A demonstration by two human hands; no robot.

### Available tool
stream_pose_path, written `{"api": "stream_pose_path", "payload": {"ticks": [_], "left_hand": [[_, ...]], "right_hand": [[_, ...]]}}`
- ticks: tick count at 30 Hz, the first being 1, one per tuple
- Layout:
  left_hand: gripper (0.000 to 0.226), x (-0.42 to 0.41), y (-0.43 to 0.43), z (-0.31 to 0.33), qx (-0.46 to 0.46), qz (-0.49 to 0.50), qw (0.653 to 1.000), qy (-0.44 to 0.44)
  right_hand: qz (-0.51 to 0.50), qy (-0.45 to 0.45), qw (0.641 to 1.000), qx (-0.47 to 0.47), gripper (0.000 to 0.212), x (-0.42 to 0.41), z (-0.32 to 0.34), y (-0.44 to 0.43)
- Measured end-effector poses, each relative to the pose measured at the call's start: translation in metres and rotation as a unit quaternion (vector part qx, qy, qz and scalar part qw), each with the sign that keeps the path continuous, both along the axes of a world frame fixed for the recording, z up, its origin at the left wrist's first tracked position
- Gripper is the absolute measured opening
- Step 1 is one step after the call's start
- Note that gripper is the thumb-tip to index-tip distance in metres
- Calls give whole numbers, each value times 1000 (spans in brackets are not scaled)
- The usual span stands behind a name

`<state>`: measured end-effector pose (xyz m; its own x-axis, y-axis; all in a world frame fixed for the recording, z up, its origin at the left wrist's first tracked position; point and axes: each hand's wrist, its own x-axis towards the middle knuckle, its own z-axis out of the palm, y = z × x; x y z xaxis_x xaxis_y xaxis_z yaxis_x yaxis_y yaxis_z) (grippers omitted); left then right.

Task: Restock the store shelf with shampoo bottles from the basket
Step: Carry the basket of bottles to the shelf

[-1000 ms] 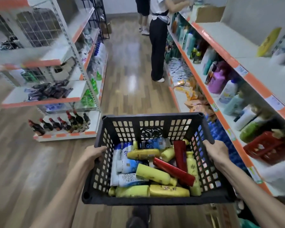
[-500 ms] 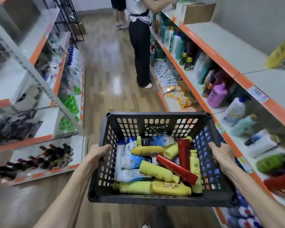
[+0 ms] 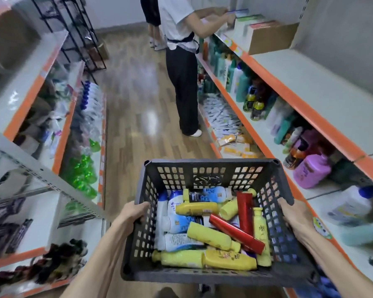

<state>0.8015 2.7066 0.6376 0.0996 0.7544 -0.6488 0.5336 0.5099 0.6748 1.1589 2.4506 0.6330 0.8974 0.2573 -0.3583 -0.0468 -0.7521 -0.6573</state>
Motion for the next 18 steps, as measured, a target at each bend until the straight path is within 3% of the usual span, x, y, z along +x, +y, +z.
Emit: {"api": "stream_pose_path", "payload": {"ticks": [10, 18], "left_hand": [[20, 84, 158, 1, 2, -71, 997, 13], [22, 166, 276, -27, -22, -192, 981, 15]], "right_hand": [[-74, -2, 997, 31, 24, 37, 2, 103], [-224, 14, 974, -37, 30, 14, -14, 140]]}}
